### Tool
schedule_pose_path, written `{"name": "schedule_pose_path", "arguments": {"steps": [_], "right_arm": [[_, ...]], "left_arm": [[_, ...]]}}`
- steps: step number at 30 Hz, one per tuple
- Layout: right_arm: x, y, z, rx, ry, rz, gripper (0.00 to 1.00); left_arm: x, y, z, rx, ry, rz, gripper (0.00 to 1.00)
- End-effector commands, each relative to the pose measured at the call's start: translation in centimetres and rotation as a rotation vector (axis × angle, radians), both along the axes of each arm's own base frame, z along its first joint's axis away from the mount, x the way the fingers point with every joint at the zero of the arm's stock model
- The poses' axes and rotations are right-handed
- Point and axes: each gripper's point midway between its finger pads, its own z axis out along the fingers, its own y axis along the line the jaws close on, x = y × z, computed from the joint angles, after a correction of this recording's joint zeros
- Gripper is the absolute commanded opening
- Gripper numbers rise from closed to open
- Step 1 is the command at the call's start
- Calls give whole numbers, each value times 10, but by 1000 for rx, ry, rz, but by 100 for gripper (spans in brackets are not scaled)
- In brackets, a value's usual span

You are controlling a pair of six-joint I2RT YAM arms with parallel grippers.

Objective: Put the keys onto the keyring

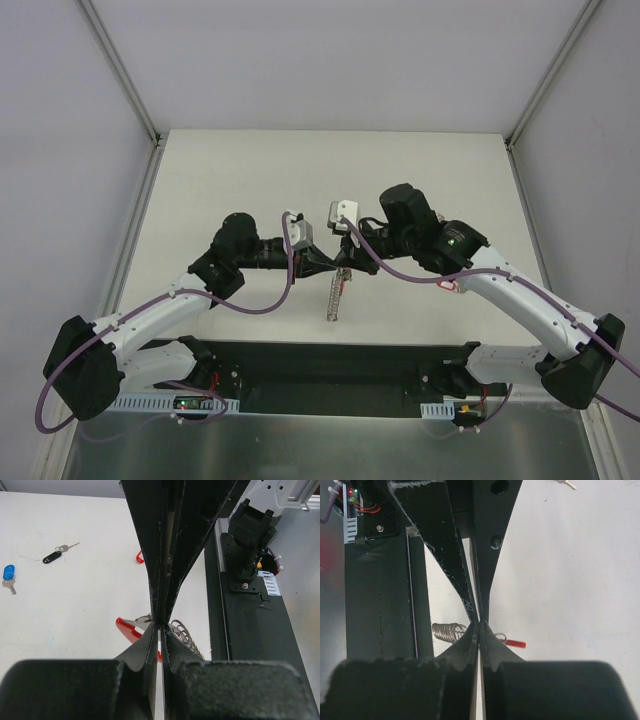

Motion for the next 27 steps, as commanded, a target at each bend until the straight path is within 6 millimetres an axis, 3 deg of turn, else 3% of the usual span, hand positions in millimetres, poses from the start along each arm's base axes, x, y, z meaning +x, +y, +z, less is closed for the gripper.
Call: {"name": "schedule_pose_path", "arguments": {"steps": [1, 5, 8, 9, 12, 19, 27], "right_arm": [[0, 12, 30, 88, -52, 50, 2], [2, 12, 32, 101, -44, 24, 1], [9, 7, 34, 125, -58, -44, 15], [16, 6, 38, 138, -84, -81, 26], [22, -3, 41, 177, -97, -133, 37], [27, -16, 23, 188, -90, -172, 37], [21, -5, 13, 218, -57, -108, 37]], "left_arm": [[-4, -6, 26, -67, -73, -41, 0], [-1, -5, 24, -66, -61, -14, 0], [3, -1, 19, -69, -64, 33, 0], [4, 0, 19, -72, -67, 46, 0], [7, 5, 18, -90, -81, 90, 0], [6, 12, 28, -144, -102, 134, 0], [6, 14, 33, -174, -95, 149, 0]]}}
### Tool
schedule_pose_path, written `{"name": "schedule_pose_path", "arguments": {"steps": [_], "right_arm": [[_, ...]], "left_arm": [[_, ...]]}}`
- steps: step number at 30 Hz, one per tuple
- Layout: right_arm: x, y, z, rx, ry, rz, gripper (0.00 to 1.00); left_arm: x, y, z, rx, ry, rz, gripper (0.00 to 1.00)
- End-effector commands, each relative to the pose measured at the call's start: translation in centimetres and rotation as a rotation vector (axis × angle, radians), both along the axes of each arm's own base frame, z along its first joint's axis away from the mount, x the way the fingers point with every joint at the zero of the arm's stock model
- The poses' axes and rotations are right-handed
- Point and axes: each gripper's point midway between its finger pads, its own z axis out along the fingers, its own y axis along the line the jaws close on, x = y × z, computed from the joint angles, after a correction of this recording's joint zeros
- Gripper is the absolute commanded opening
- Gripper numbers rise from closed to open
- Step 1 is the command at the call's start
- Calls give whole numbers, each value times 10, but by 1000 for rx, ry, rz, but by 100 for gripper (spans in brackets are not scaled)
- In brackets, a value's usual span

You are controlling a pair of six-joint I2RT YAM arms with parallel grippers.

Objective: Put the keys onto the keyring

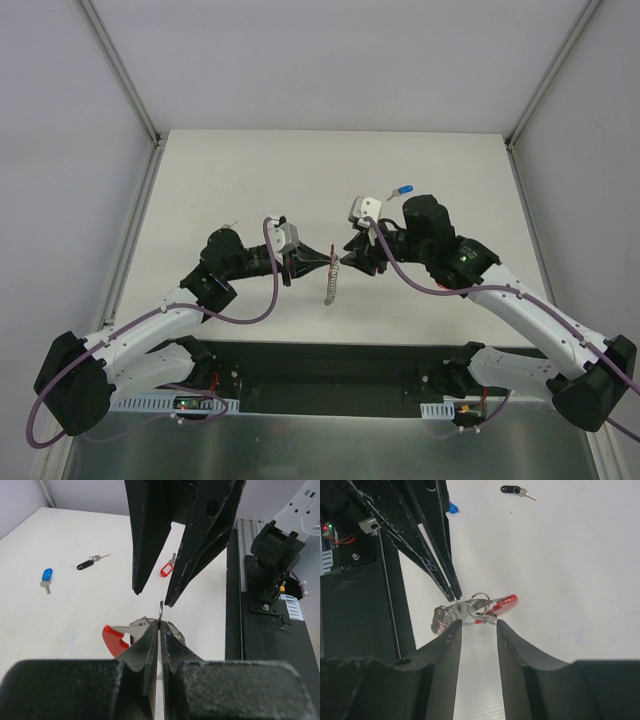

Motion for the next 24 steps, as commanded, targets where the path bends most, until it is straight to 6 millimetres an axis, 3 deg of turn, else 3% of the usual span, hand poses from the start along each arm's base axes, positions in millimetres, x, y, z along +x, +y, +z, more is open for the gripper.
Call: {"name": "schedule_pose_path", "arguments": {"steps": [1, 11, 14, 18, 21, 24], "right_arm": [[-1, 13, 18, 89, -33, 54, 37], [-2, 22, 17, 104, -19, 94, 35], [-2, 22, 15, 102, -18, 96, 28], [-2, 21, 17, 106, -29, 93, 3], [-3, 19, 19, 108, -34, 94, 1], [-6, 18, 21, 103, -42, 107, 1]], "left_arm": [[-3, -1, 25, -84, -51, -1, 0], [-3, -4, 29, -105, -48, -7, 0], [-3, -4, 30, -110, -45, -11, 0], [-5, -5, 28, -108, -40, -20, 0], [-5, -4, 24, -97, -38, -21, 0], [-5, -4, 18, -75, -32, -21, 14]]}}
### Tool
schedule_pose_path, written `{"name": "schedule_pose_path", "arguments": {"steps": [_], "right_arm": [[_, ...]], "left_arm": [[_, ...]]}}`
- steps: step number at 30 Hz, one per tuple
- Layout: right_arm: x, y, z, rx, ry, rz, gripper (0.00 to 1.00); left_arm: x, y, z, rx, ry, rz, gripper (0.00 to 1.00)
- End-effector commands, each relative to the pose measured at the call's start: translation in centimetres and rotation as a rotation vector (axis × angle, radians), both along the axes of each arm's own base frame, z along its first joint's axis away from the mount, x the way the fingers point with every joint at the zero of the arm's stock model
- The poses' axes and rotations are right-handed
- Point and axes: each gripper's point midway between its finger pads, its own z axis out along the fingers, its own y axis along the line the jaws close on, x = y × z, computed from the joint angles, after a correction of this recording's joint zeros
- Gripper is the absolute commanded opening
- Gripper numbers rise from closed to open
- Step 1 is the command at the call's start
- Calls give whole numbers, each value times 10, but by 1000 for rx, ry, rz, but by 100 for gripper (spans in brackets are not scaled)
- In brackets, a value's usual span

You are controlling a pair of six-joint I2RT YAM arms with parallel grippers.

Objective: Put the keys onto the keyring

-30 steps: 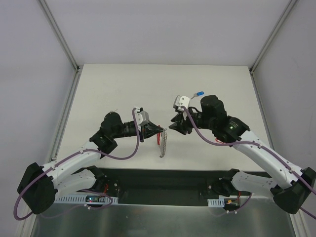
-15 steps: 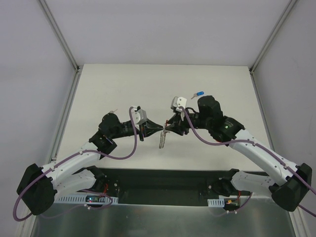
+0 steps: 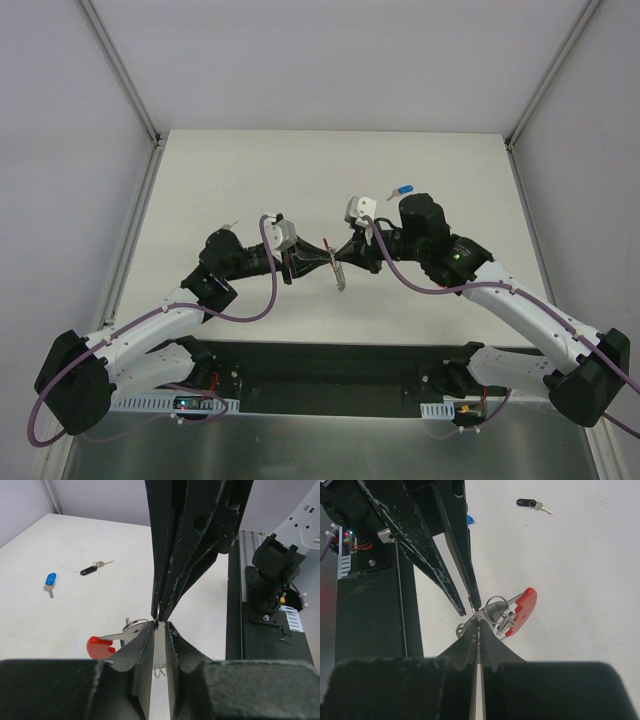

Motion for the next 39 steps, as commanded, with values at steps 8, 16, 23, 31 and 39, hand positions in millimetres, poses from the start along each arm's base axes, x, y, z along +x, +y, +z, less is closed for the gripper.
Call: {"name": "schedule_pose_path", "arguments": {"steps": [8, 16, 23, 31, 39], "right_arm": [[-6, 0, 23, 43, -76, 59, 1], [-8, 1, 20, 37, -65, 70, 2], [-8, 2, 21, 36, -62, 76, 1], [-7, 4, 16, 27, -44, 81, 1], [-7, 5, 13, 16, -36, 82, 1]], "left_arm": [[-7, -4, 14, -9, -54, -45, 27], [-7, -5, 15, -8, -54, -48, 27], [-6, -6, 14, 3, -49, -53, 26], [-5, -8, 17, -1, -51, -61, 23], [-6, -8, 15, 6, -44, -65, 17]]}}
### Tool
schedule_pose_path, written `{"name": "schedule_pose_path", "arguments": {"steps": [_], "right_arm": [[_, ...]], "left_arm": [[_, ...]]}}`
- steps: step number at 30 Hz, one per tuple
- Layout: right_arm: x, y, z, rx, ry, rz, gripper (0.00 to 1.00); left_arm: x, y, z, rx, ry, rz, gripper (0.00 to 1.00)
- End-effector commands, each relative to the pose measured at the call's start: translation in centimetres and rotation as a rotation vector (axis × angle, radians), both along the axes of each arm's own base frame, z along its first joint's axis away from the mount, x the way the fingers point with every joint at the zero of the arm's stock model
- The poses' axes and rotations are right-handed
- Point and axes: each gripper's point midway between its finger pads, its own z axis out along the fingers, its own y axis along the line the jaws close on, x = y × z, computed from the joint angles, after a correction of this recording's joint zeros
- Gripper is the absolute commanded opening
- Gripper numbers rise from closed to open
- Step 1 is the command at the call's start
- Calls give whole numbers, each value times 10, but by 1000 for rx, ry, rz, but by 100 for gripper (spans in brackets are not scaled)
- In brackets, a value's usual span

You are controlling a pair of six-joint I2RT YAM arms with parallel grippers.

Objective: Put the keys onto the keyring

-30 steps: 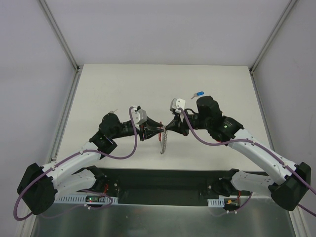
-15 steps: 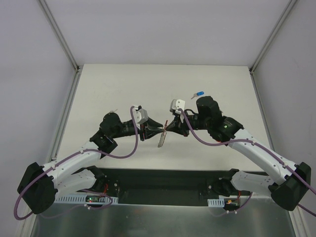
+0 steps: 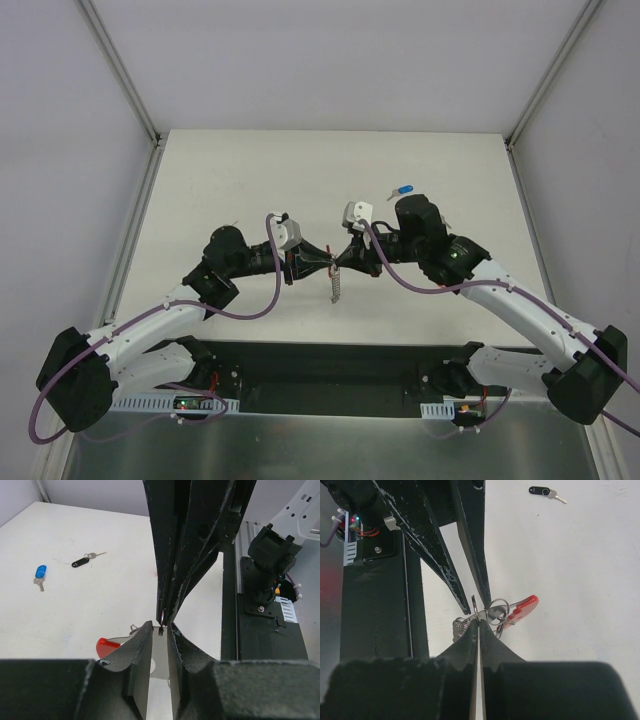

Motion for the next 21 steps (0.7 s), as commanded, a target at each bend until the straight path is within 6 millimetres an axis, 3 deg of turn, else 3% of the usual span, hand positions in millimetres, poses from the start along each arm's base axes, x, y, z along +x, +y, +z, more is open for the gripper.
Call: {"name": "schedule_pose_path", "arguments": {"steps": [1, 7, 13, 21], "right_arm": [[1, 6, 24, 53, -52, 40, 1], [2, 7, 24, 52, -54, 37, 1], [2, 7, 24, 52, -52, 37, 1], [2, 7, 24, 51, -50, 36, 1]], "left_arm": [[-4, -6, 22, -36, -70, -39, 16], [-4, -6, 18, -24, -56, -42, 7], [-2, -6, 11, -6, -33, -34, 12], [-3, -6, 13, -9, -37, -34, 5]]}}
